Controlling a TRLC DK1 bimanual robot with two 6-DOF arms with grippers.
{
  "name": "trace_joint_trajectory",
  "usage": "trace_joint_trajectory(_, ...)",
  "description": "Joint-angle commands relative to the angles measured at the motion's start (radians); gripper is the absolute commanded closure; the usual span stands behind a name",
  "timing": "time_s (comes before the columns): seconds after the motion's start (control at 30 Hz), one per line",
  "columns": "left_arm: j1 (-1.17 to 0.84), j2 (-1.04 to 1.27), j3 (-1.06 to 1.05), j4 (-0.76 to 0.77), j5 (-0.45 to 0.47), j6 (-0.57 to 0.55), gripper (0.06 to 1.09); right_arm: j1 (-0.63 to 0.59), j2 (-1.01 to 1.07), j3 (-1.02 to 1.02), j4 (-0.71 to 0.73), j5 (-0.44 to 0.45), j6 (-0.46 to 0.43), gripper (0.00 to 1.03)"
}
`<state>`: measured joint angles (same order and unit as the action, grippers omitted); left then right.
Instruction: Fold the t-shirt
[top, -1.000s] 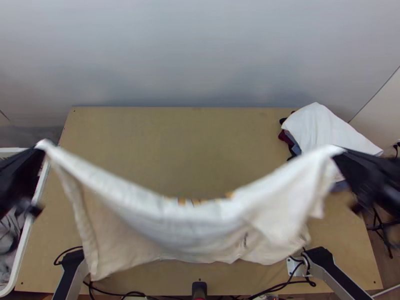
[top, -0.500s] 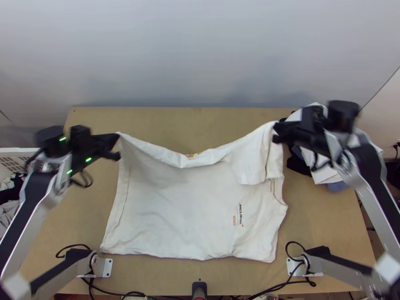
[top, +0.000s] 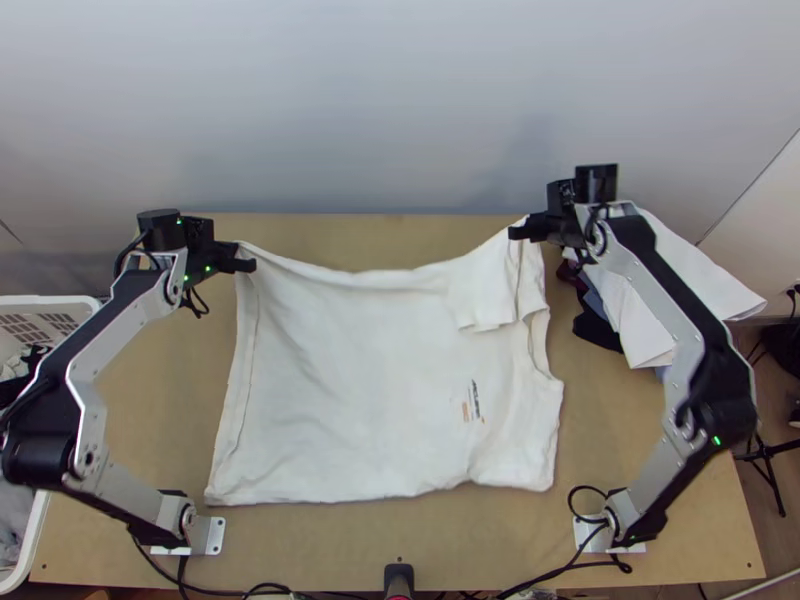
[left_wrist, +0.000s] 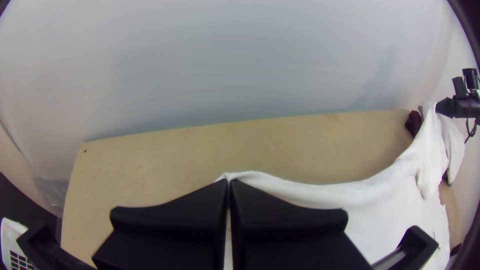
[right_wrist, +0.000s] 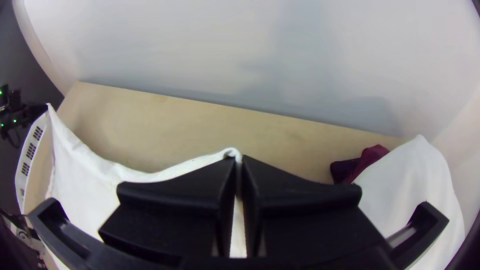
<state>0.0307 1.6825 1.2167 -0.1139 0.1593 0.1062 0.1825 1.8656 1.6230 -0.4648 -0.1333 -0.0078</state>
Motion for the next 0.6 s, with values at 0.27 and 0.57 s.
trace_joint_trajectory(0.27, 0.0, 0.215, 0.136, -0.027, -0.113, 0.046, 1.04, 0.044, 0.264, 0.118, -0.058, 0.198, -0.086, 1.0)
trace_joint_trajectory(0.57, -0.011, 0.152, 0.014, -0.125, -0.087, 0.102, 1.04, 0.103, 0.149, 0.015, -0.238, 0.13, -0.078, 1.0)
